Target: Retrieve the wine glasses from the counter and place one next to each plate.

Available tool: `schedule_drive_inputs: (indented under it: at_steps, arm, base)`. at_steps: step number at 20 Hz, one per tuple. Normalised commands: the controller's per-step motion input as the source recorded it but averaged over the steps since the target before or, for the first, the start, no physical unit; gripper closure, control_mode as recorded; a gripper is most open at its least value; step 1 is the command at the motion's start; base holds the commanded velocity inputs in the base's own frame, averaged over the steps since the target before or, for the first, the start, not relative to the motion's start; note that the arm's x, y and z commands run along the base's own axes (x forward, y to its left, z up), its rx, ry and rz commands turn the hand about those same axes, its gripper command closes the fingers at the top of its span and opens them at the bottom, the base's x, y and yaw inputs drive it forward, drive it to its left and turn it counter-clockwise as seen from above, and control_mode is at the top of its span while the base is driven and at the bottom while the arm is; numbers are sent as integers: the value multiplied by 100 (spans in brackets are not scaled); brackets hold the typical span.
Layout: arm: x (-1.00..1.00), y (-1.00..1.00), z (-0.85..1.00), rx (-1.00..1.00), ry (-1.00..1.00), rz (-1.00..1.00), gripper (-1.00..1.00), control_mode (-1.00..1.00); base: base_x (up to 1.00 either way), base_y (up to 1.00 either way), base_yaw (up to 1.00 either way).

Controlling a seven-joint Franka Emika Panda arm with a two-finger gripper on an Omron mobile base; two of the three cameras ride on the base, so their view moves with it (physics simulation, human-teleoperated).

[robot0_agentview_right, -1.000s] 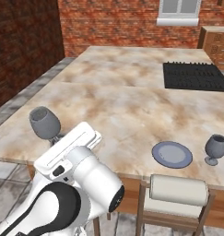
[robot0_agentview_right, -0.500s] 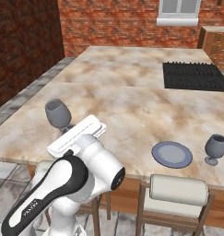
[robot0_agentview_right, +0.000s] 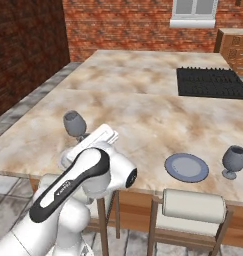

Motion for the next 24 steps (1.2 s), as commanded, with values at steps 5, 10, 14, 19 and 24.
schedule_drive_inputs:
  at_steps: [5, 10, 14, 19, 24]
  arm:
    - [81, -10, -44, -7, 8, 5, 100, -100]
    - [70, -27, -30, -3, 5, 11, 100, -100]
    - [26, -26, -16, -1, 0, 22, 100, -100]
    - [20, -30, -19, 0, 0, 24, 100, -100]
    - [15, -7, -18, 0, 0, 24, 100, -100]
  base:
    - [0, 0, 0]
    - [0, 0, 0]
    - [0, 0, 0]
    - [0, 0, 0]
    - [0, 0, 0]
